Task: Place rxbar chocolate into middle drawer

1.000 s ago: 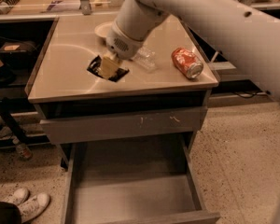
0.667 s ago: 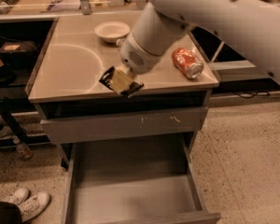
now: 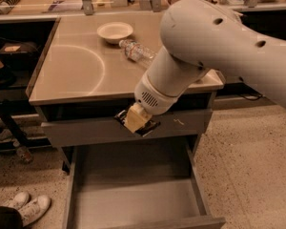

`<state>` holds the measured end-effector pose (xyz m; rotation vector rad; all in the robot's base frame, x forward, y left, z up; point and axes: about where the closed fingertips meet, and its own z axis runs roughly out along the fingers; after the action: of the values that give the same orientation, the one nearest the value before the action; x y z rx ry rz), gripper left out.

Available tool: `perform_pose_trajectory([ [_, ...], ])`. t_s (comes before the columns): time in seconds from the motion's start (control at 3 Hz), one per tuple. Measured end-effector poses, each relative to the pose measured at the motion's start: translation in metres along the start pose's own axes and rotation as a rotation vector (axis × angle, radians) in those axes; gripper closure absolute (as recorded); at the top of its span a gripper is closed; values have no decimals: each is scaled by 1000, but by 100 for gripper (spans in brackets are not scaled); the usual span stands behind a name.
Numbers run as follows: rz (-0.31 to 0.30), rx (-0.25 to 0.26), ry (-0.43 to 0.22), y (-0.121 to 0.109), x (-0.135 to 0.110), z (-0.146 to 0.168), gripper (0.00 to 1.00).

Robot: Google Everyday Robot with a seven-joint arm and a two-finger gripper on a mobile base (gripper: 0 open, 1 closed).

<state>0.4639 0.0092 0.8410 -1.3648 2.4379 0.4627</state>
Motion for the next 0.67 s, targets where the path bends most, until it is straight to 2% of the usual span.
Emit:
perform_pose_trajectory([
  [0.33,28,-10,-6,3,5,9,100],
  [0.67,98,-40,-3,8,22,40,100],
])
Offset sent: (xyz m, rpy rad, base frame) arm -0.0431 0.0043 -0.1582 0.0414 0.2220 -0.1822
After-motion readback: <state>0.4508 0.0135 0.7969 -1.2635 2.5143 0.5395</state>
